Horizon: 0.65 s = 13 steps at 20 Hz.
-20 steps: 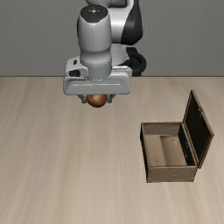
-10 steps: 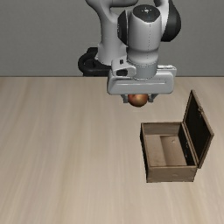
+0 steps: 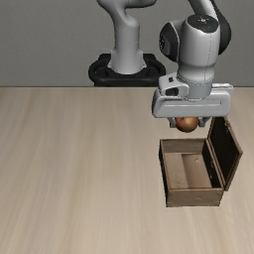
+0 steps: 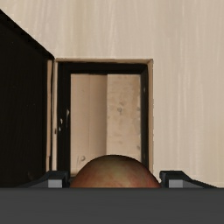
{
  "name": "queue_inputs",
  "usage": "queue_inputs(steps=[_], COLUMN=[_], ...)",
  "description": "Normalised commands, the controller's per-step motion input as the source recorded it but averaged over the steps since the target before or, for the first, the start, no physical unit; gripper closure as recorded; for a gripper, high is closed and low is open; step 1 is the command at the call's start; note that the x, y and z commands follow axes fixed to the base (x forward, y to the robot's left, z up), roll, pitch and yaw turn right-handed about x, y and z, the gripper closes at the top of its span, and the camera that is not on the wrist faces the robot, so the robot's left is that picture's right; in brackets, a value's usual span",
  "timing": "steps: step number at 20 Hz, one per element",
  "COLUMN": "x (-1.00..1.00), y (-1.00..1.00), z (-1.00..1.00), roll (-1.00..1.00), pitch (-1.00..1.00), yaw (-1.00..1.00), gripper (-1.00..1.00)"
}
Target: Pick up the apple and place it in the box
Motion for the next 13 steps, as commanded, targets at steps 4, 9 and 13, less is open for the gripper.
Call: queue_inputs(steps=[4, 9, 13], x=[0.0, 0.0, 0.0], y=[0.0, 0.0, 0.0], z=[0.0, 0.0, 0.0], roll=[0.0, 0.0, 0.0], pitch=[0.0, 0.0, 0.0], yaw=[0.0, 0.0, 0.0], gripper=[-1.0, -1.0, -1.0])
